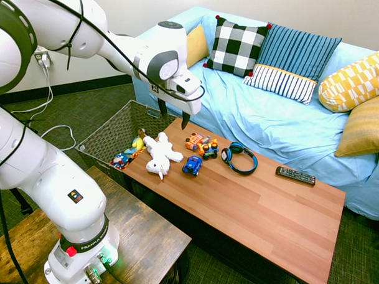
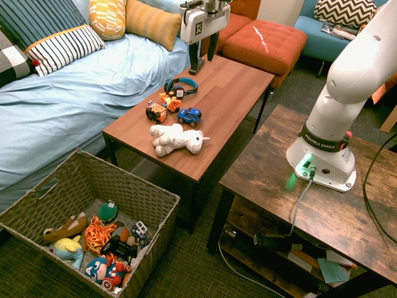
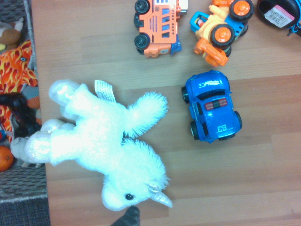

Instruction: Put the stuffed toy in the basket

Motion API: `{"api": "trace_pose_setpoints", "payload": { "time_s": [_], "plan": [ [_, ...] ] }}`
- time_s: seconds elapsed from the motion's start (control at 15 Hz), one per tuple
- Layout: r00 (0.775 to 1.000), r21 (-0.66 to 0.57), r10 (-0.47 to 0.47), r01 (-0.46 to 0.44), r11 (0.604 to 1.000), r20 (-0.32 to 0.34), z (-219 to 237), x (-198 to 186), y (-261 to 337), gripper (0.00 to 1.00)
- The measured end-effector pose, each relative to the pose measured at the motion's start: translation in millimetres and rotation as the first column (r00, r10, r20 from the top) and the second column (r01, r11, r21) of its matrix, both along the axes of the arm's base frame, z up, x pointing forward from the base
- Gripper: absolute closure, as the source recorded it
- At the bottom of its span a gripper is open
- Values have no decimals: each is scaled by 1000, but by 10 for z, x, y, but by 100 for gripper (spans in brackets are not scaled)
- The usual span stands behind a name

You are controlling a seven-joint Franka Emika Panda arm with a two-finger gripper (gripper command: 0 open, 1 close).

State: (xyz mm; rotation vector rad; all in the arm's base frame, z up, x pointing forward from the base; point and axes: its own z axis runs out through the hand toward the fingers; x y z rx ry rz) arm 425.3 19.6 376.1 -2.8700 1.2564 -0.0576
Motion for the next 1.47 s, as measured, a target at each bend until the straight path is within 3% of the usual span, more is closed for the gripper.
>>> {"api": "trace_pose_setpoints", "payload": {
  "time_s": [0.53, 1.0, 1.47],
  "plan": [
    [999, -3, 31, -31, 1000, -13, -67, 35, 110, 0],
    [989, -34, 149, -150, 988, -18, -243, 26, 445, 0],
    [970, -43, 243, -244, 969, -22, -997, 136, 581, 0]
  ]
}}
